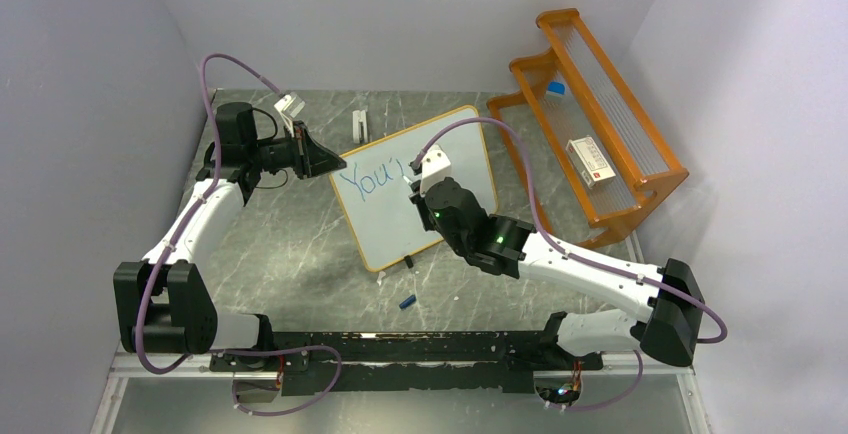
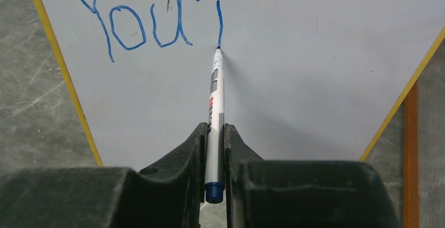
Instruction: Write a sentence on the whiteboard
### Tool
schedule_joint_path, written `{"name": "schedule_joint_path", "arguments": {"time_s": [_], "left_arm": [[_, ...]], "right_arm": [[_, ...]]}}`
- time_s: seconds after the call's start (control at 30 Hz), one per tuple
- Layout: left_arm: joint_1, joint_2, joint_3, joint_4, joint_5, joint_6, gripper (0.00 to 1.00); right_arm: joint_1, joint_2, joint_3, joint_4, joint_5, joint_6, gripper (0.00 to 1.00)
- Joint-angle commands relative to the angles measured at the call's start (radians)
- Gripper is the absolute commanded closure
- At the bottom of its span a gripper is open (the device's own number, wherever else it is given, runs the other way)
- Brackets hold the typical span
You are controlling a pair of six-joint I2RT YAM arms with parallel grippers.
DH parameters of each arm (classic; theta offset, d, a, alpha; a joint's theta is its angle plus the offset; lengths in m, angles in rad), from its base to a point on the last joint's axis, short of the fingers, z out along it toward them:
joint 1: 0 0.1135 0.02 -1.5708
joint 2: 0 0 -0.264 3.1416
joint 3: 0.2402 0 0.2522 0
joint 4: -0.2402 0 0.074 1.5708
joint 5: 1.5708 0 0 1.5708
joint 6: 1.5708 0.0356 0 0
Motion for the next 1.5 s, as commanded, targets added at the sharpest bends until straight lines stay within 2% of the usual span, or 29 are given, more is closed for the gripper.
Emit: {"name": "schedule_joint_path", "arguments": {"time_s": [0.0,0.2,0.63,1.47], "left_arm": [[0.021,0.009,0.006,0.003,0.005,0.052,0.95],[0.021,0.011,0.004,0.004,0.002,0.050,0.95],[0.021,0.013,0.006,0.001,0.010,0.052,0.95],[0.021,0.018,0.010,-0.004,0.014,0.056,0.95]], "right_arm": [[-0.004,-0.011,0.009,-0.031,-0.008,0.006,1.00],[-0.002,-0.017,0.011,-0.038,-0.016,0.007,1.00],[-0.017,-0.041,0.011,0.094,0.012,-0.020,1.00],[-0.038,-0.003,0.022,0.079,-0.026,-0.026,1.00]]}}
